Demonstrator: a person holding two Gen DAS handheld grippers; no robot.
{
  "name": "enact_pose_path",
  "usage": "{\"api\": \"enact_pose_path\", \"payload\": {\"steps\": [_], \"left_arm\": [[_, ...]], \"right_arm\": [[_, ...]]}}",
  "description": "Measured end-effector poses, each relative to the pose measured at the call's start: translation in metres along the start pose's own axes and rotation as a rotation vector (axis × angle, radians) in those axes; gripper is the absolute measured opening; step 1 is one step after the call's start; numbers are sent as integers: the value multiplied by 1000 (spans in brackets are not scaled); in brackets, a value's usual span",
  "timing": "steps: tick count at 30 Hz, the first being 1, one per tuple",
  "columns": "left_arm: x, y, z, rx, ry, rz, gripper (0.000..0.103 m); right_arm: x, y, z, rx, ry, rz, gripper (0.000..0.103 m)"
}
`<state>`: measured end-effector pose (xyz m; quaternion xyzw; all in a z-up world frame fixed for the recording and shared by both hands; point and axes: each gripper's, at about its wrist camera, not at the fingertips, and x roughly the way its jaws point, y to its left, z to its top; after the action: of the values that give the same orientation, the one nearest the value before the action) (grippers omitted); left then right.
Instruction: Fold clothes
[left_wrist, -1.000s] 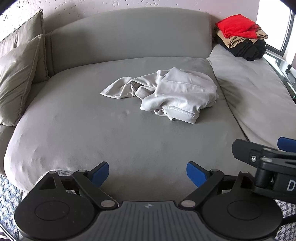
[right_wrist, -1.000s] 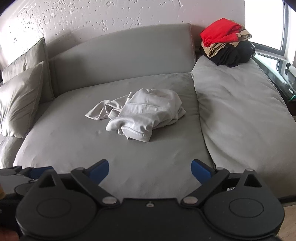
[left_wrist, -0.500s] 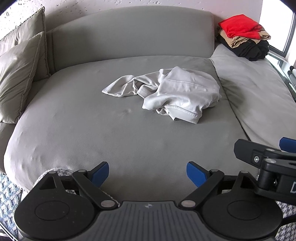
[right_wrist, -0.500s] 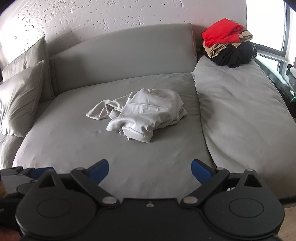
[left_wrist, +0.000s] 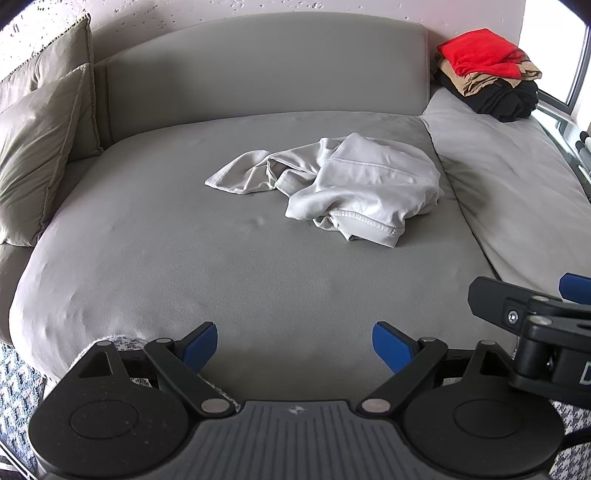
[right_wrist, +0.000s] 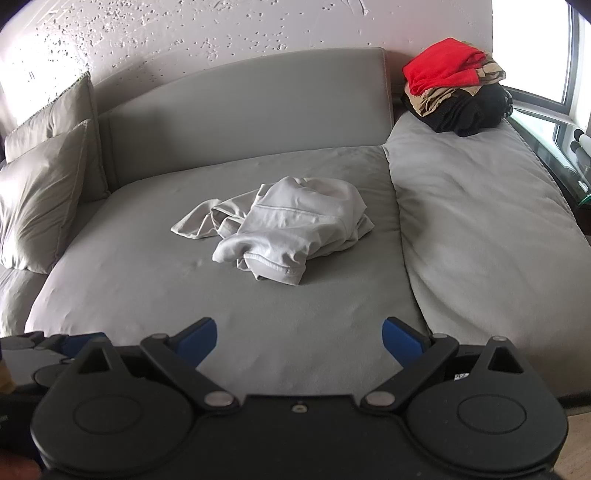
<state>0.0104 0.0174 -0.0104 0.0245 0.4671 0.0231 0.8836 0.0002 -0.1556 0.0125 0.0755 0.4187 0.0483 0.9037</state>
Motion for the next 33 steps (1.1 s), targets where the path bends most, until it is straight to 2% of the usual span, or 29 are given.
{"api": "enact_pose_path", "payload": {"steps": [33], "left_arm": [[2, 3, 0, -7, 10, -1, 92]], "right_arm": [[2, -1, 0, 7, 3, -6, 98]]}}
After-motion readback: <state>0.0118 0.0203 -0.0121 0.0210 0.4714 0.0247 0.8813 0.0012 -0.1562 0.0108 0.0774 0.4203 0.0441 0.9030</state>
